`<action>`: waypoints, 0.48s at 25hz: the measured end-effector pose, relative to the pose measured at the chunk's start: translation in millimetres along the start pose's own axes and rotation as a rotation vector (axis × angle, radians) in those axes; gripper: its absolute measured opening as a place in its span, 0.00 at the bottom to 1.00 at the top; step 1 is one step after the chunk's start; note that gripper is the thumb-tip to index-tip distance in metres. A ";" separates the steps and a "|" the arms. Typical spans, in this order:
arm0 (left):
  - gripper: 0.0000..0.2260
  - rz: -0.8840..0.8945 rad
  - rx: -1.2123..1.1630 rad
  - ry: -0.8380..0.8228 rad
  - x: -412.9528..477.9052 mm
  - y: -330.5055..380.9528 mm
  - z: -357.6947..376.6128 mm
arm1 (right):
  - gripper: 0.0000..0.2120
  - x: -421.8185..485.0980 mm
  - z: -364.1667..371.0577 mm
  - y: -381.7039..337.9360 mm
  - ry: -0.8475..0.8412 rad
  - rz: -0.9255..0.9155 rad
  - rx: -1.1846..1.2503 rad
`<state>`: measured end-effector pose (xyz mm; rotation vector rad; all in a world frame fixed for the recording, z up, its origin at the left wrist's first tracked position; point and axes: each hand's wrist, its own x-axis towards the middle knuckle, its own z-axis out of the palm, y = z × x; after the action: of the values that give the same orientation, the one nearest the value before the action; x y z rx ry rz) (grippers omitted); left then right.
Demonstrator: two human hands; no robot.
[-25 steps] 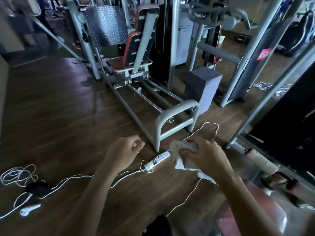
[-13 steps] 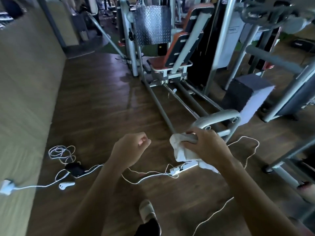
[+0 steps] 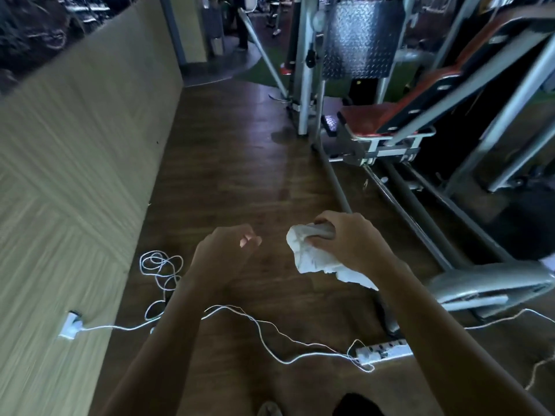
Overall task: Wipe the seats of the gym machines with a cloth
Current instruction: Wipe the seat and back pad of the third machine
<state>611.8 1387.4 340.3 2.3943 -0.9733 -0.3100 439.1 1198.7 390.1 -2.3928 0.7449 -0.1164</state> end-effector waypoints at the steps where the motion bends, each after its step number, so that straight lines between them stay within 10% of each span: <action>1: 0.09 -0.003 -0.004 0.018 19.4 -5.8 -9.9 | 0.11 21.8 -0.2 -10.4 -0.015 -0.007 0.007; 12: 0.09 0.019 0.040 0.045 285.9 -42.8 -36.0 | 0.10 295.8 -14.1 -12.0 -0.020 -0.045 -0.010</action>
<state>854.9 1226.9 343.2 2.4161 -0.9896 -0.2312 688.8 1039.4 380.3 -2.4178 0.6840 -0.1076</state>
